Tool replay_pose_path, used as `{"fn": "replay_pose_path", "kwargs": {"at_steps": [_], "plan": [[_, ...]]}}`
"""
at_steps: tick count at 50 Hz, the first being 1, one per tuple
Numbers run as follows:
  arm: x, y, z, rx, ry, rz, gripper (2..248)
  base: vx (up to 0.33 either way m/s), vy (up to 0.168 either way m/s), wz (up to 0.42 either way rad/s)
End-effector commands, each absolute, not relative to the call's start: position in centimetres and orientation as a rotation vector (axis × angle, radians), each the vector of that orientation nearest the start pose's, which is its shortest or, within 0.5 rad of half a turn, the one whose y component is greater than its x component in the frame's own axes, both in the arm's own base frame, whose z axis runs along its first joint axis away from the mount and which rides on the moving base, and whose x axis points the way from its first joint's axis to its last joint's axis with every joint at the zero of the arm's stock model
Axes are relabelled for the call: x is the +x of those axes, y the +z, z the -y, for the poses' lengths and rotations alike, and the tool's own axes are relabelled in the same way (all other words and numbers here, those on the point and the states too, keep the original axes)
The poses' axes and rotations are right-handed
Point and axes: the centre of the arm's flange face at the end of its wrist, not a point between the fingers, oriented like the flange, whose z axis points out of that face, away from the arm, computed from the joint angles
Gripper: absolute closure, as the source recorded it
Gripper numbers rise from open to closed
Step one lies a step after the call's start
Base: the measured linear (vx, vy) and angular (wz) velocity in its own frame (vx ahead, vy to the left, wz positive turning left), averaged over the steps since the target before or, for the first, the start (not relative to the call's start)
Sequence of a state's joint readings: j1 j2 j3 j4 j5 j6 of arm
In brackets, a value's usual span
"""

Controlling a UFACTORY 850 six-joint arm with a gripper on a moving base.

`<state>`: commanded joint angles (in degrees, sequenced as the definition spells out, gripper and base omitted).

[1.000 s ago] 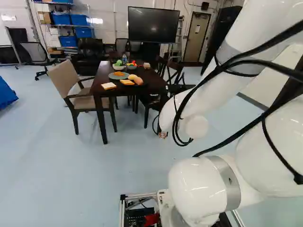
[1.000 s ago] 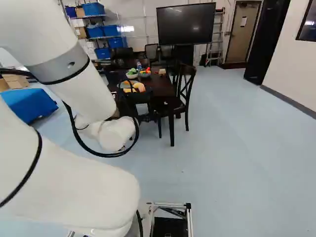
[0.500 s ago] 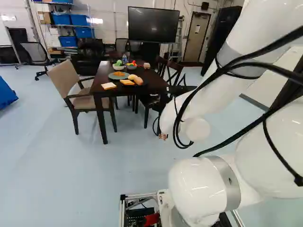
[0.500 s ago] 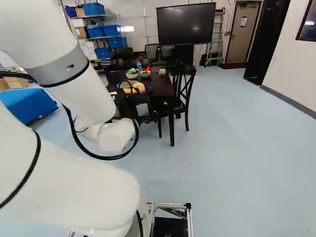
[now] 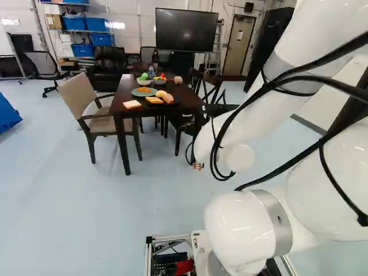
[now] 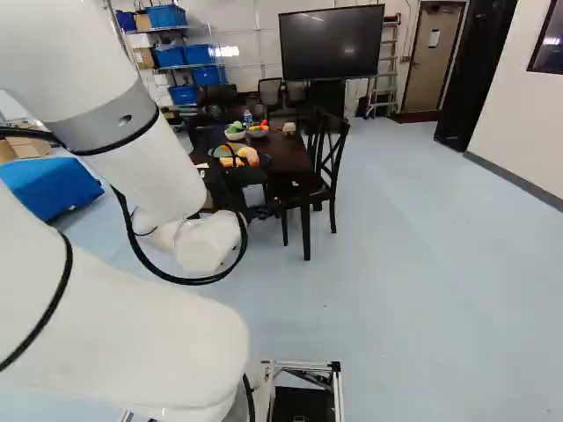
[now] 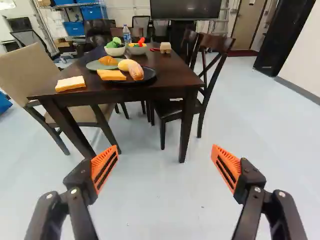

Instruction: Move the croissant to the empty plate

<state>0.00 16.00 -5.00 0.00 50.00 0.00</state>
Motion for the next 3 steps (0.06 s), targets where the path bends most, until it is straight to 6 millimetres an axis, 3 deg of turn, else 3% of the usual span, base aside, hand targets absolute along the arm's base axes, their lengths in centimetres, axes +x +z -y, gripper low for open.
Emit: {"fn": "replay_pose_path", "kwargs": {"at_steps": [3], "plan": [[27.03,36.56,0.00,-2.558,-1.824,0.000,3,0.000,0.000,0.000]]}}
